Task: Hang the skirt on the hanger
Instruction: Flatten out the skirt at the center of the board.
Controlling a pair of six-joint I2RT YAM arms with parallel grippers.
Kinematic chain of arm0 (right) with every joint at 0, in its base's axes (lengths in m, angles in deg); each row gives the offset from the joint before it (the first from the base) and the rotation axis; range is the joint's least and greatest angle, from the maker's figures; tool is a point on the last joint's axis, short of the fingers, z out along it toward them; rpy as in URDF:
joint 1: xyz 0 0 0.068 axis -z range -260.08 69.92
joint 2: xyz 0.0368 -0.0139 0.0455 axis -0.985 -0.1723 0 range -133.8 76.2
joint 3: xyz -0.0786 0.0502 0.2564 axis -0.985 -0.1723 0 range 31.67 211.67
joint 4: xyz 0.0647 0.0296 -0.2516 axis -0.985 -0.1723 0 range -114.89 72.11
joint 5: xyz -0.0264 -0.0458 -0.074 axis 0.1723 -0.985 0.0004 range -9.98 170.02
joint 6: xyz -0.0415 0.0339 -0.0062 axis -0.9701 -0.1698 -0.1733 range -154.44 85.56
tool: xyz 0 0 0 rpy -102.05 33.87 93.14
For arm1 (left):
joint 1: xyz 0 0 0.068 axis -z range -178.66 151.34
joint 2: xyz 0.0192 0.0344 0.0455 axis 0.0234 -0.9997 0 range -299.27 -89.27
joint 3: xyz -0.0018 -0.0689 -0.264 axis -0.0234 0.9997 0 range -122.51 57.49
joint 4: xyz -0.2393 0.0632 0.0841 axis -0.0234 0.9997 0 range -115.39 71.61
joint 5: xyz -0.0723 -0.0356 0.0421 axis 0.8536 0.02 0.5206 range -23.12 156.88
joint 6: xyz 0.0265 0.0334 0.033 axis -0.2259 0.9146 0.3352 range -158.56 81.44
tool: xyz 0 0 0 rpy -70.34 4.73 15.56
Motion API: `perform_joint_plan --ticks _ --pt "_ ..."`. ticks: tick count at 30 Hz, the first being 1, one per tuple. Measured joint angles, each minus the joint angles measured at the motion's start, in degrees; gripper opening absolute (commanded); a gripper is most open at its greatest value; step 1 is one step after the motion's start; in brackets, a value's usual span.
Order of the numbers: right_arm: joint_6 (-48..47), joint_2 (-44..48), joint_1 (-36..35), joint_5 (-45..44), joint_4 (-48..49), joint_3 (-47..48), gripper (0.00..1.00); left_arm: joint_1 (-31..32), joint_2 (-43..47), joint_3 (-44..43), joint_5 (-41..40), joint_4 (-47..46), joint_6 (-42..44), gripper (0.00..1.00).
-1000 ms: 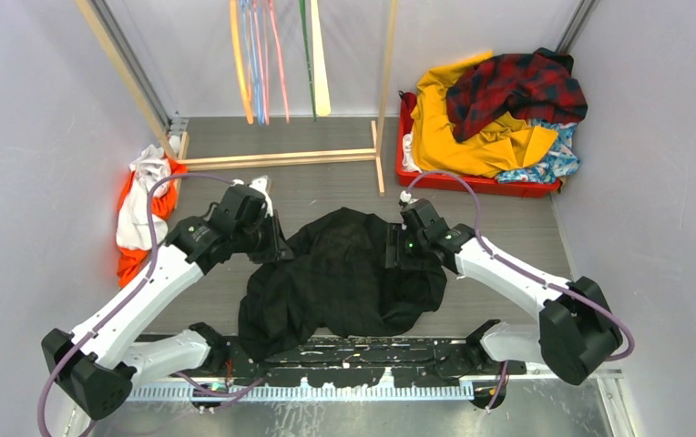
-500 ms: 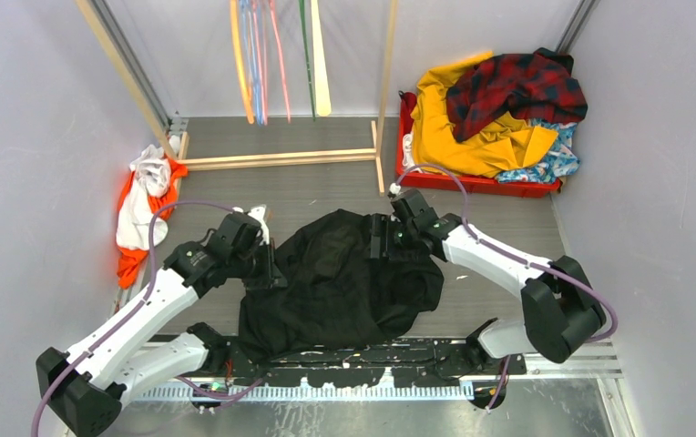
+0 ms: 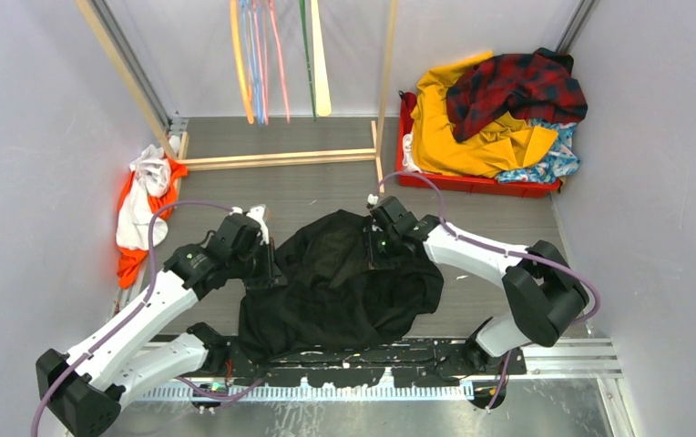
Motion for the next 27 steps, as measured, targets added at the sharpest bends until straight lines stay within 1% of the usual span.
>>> perform_joint_plan --ticks 3,6,10,13,15,17,19,21,23,24,25,27 --pt "-0.8 -0.4 0.2 -1.9 -2.6 2.7 0.01 -1.4 -1.3 -1.0 -1.4 -0.4 0.7 0.00" --pt "-2.8 -1.5 1.9 -6.1 -7.0 10.7 0.01 -5.4 -5.3 -5.2 -2.2 -0.5 2.8 0.00" --pt "-6.2 -3.0 4.5 -13.0 -9.5 24.4 0.01 -12.7 -12.6 -17.4 -2.6 -2.4 6.6 0.00" --pt "-9.0 -2.7 5.5 -18.0 -9.6 33.9 0.01 -15.0 -15.8 -28.0 -3.1 -3.0 8.9 0.00" --pt "-10.4 -0.2 5.6 -19.9 -8.9 35.2 0.01 -15.1 -15.5 -34.1 -3.0 -4.0 10.2 0.00" --pt "-11.4 5.0 5.1 -21.2 -9.0 33.2 0.01 -15.1 -11.7 -35.8 -3.0 -5.6 11.0 0.00" --pt "-11.6 12.2 4.1 -21.9 -8.7 27.8 0.01 -15.1 -6.0 -33.3 -2.7 -6.4 11.3 0.00" --pt "-10.4 19.9 2.1 -22.3 -6.9 19.7 0.01 -15.1 3.2 -24.5 -1.7 -8.7 10.2 0.00" --pt "-8.4 24.7 -0.5 -22.2 -5.1 11.0 0.01 -14.7 11.6 -14.3 -0.3 -9.7 8.4 0.00" --pt "-6.8 26.2 -2.1 -22.2 -3.7 5.7 0.01 -14.7 16.1 -6.8 0.3 -10.6 6.8 0.00" --pt "-5.6 25.6 -2.9 -22.4 -3.0 2.3 0.01 -14.7 17.7 -2.0 0.6 -11.0 5.6 0.00" --pt "-2.6 21.2 -5.1 -23.7 -0.9 -4.7 0.01 -14.7 18.5 10.1 1.4 -12.1 2.5 0.00"
